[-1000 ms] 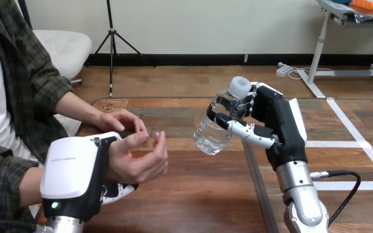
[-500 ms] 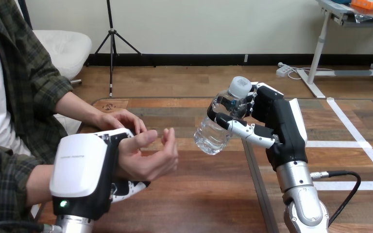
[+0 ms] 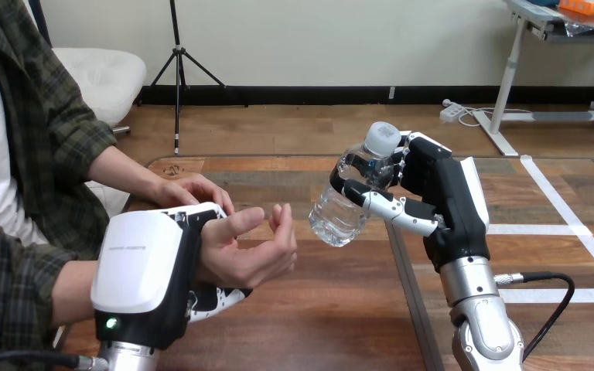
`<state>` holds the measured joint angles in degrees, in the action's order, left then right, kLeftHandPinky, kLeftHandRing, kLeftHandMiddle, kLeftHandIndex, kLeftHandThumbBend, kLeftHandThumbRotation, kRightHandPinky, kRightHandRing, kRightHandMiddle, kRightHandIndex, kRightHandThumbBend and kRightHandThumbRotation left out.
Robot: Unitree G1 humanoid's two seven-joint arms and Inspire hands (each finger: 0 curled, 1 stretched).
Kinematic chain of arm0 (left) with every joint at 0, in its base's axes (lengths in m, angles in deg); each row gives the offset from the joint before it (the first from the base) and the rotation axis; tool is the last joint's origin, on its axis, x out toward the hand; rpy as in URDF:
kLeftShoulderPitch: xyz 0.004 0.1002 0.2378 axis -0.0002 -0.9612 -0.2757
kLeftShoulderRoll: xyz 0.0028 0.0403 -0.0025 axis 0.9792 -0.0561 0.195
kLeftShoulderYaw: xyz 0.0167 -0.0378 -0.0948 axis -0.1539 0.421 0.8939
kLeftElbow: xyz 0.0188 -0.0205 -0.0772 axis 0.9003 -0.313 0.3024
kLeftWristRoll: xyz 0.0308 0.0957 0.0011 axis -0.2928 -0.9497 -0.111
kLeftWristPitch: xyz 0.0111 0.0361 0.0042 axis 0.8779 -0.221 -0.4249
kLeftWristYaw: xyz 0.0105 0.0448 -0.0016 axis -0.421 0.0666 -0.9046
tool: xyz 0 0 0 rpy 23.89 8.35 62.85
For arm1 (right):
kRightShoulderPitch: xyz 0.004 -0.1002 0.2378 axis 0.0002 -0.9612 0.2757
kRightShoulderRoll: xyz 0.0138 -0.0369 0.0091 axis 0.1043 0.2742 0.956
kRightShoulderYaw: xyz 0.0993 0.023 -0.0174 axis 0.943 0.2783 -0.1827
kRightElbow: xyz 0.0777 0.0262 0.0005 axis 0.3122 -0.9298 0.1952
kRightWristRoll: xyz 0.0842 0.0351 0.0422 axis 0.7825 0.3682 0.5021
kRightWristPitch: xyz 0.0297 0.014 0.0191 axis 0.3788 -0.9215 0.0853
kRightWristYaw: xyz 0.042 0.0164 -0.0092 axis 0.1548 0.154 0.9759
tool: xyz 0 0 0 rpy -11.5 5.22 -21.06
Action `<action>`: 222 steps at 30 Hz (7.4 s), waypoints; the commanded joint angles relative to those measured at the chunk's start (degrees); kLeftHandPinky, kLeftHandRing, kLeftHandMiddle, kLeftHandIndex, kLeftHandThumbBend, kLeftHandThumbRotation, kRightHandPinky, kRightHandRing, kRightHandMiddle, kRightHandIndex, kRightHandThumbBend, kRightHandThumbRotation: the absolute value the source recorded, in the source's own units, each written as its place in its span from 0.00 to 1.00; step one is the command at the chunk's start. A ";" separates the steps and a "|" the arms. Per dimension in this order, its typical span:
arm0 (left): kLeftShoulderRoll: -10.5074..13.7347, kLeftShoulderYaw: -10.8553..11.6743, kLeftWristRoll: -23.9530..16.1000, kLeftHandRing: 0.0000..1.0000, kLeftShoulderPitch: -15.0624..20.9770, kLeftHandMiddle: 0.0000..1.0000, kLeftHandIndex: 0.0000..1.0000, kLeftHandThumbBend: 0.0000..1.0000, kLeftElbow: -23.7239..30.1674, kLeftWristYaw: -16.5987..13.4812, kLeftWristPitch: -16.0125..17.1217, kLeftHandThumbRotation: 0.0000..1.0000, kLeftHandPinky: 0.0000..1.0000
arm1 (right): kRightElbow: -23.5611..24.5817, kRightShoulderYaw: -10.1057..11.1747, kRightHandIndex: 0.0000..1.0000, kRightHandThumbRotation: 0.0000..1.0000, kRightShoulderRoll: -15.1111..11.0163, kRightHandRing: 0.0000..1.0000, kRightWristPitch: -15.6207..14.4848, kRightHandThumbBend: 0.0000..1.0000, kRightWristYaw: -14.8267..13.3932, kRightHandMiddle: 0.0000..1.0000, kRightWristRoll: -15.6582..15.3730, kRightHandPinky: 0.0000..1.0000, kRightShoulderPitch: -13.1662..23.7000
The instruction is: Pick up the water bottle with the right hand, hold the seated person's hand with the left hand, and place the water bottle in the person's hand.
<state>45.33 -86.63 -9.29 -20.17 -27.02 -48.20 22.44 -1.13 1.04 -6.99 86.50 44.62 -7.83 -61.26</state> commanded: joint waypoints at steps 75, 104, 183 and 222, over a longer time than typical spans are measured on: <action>-2.38 -4.61 -1.90 0.34 6.23 0.39 0.41 0.88 3.82 0.47 5.49 0.00 0.28 | 0.82 0.53 0.57 0.00 -0.53 0.43 3.20 0.68 -0.62 0.47 -0.83 0.47 9.90; -2.58 -5.30 -1.06 0.36 4.75 0.41 0.43 0.89 4.42 1.25 6.54 0.00 0.30 | 2.87 -0.73 0.57 0.00 0.54 0.43 5.11 0.72 0.36 0.47 -2.08 0.47 9.72; -2.16 -3.83 -0.95 0.39 4.90 0.46 0.48 0.90 4.17 1.38 6.22 0.00 0.31 | 26.10 -0.43 0.57 0.00 -1.09 0.44 -0.30 0.65 15.86 0.49 9.08 0.47 -9.88; -2.16 -3.55 -0.93 0.40 5.40 0.47 0.49 0.91 4.18 1.77 6.08 0.00 0.31 | 33.03 -2.33 0.55 0.00 -0.32 0.42 -3.68 0.66 18.23 0.46 9.52 0.46 -15.45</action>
<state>43.93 -90.27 -10.60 -18.01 -26.14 -46.25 27.84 27.47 -0.58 -7.45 82.65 62.17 -0.16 -78.76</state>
